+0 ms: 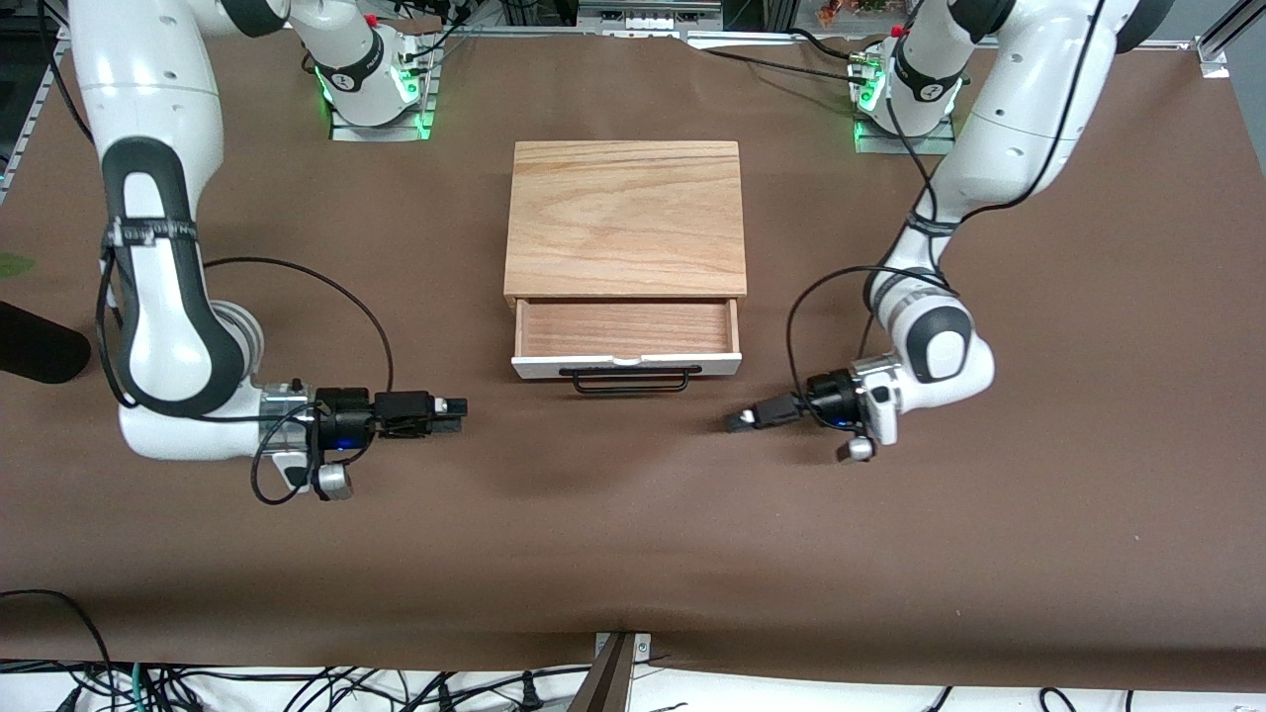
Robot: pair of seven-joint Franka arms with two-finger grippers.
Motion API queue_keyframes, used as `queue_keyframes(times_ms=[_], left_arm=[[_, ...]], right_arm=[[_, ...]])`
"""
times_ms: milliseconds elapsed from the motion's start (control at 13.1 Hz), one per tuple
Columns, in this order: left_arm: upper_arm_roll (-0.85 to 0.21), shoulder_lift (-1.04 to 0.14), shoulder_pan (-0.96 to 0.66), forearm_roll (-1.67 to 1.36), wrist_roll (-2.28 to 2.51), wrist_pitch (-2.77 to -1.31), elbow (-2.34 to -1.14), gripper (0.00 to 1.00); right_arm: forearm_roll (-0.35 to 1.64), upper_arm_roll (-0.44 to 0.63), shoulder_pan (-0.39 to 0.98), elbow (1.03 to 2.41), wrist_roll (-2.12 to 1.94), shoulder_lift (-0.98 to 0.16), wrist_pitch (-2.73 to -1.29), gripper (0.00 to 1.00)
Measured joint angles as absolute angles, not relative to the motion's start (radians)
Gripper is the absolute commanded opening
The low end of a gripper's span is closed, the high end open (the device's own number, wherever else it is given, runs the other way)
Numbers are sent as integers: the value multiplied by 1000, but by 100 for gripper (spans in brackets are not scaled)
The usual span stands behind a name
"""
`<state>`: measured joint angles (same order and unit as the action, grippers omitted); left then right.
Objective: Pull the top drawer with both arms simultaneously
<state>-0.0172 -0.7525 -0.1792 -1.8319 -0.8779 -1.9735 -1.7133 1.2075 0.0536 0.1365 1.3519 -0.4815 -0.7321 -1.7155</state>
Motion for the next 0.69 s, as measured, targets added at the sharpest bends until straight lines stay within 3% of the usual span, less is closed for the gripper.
queue_keyframes(times_ms=[381,686], left_arm=[[-23,-723,-181,-1832,-868,-1974,-1721,100],[-10,-629,-180,-1832,-850,-2007,-1788,100]], right_arm=[[850,54,140,1346,-291,-636,-1716,100],[359,44,205,1307,-144,-523,-1655,100]])
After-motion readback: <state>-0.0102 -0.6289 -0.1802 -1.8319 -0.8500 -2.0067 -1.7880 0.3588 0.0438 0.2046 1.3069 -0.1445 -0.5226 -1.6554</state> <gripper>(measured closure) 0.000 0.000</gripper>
